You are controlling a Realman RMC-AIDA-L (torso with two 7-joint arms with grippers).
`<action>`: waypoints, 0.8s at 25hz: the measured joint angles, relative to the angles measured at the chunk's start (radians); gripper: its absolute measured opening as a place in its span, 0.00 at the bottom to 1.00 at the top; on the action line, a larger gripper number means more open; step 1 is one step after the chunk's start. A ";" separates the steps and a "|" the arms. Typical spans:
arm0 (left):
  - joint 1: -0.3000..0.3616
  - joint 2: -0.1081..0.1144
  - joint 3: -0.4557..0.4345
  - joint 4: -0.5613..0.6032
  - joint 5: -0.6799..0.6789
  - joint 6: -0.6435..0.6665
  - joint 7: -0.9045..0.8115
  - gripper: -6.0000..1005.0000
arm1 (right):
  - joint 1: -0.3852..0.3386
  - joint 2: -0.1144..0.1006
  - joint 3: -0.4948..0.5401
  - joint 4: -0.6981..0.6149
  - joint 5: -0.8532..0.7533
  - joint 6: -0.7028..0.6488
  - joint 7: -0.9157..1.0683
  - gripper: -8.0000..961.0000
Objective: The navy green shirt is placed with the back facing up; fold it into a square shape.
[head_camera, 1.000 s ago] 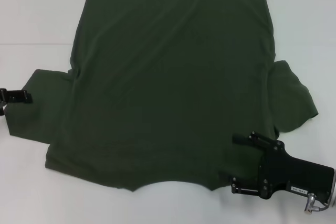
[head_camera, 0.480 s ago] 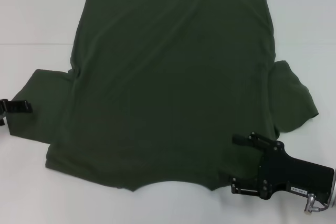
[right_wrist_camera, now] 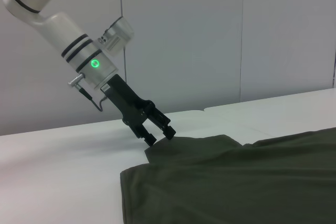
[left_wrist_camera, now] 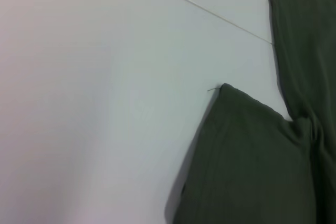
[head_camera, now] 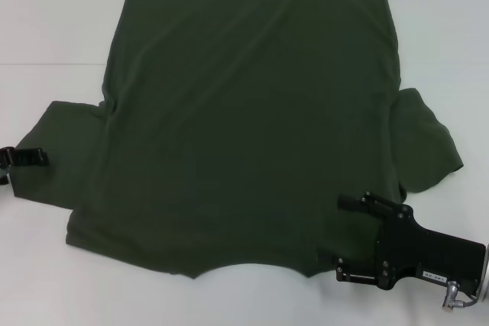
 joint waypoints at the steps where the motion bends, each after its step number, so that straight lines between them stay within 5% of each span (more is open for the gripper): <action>1: 0.000 -0.001 0.001 0.000 0.001 -0.004 0.000 0.90 | 0.000 0.000 0.000 0.000 0.000 0.000 0.000 0.98; 20: 0.004 -0.005 0.002 -0.010 -0.001 -0.016 0.011 0.90 | 0.000 0.000 0.000 0.001 0.000 0.002 0.000 0.98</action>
